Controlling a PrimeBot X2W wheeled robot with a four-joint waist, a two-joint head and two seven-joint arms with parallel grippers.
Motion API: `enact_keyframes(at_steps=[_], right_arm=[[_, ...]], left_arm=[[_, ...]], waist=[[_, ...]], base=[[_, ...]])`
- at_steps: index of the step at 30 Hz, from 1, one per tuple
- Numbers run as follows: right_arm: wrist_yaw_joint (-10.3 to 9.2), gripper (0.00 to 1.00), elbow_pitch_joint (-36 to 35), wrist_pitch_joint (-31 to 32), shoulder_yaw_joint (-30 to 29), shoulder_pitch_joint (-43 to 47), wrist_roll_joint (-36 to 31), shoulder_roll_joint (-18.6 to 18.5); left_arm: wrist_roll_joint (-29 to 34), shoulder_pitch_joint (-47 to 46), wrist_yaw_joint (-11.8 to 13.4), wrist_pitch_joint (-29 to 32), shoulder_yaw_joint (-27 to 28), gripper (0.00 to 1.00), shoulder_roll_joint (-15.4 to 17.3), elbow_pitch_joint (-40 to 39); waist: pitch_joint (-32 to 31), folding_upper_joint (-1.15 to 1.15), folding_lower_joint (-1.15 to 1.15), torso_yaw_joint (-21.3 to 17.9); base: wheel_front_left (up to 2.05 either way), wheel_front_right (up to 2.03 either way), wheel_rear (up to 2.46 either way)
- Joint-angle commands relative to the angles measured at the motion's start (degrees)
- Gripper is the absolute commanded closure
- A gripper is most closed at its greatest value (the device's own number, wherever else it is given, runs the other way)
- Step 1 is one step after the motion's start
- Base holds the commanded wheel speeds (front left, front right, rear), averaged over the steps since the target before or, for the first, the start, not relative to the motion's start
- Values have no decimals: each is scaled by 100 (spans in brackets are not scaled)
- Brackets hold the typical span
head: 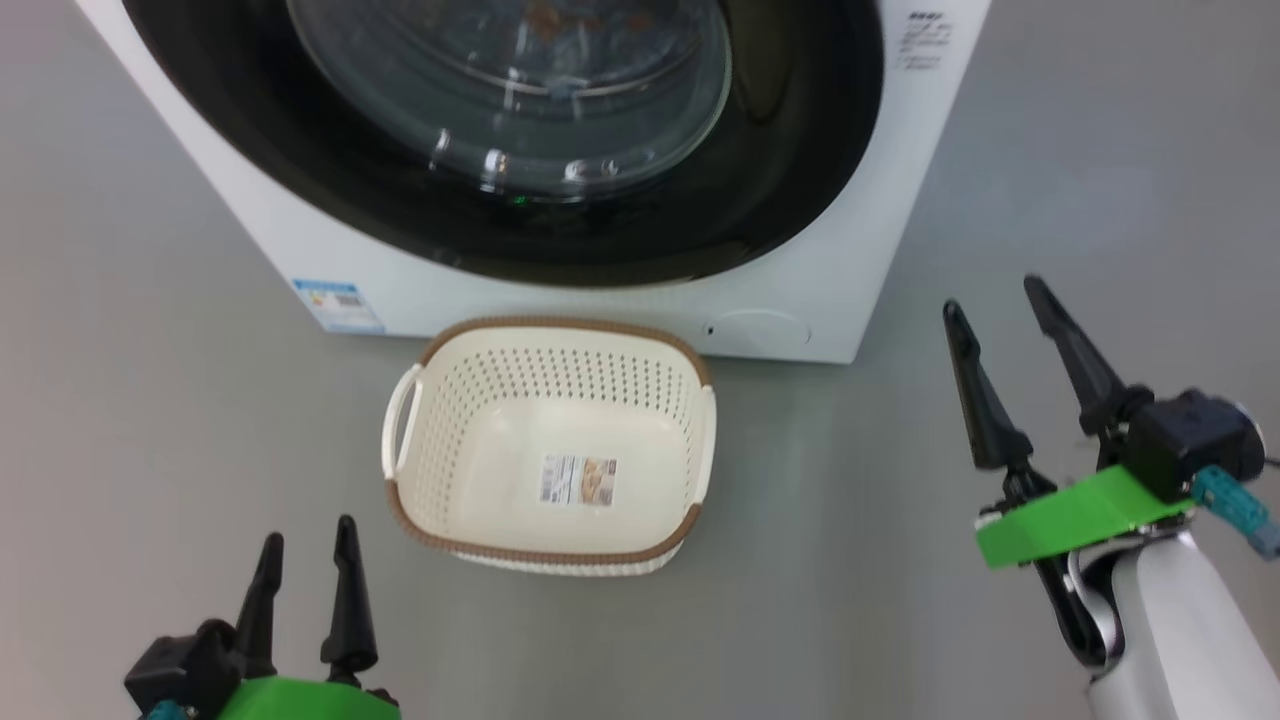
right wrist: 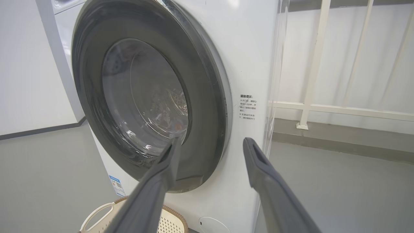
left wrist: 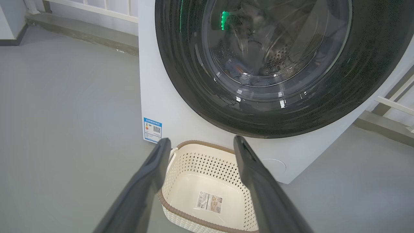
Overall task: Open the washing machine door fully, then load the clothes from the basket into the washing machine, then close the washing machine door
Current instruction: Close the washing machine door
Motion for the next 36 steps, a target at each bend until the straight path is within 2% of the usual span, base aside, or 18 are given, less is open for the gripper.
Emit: enact_keyframes(at_steps=[1, 8, 15, 26, 36], right_arm=[[-33, 0, -186, -12, 76, 172, 14, 54], [-33, 0, -317, -12, -182, 1079, 11, 163], [-33, 0, -341, -12, -542, 1637, -2, 252], [-33, 0, -338, -12, -940, 1959, -95, 368], [-33, 0, -270, -12, -1153, 2139, -168, 468]], left_arm=[[126, 38, 10, -52, 224, 0, 105, -74], [272, 343, -177, -52, 335, 0, 105, 82], [272, 456, -273, -52, 385, 0, 105, 105], [371, 523, -185, -52, 481, 0, 105, 133], [388, 582, -214, -52, 550, 0, 105, 91]], waist=[[-617, 0, 0, -460], [-1088, 0, 0, -631], [-1198, 0, 0, -670], [-1278, 0, 0, -748], [-1317, 0, 0, -774]], base=[[0, 0, 0], [0, 0, 0], [0, 0, 0], [0, 0, 0], [0, 0, 0]])
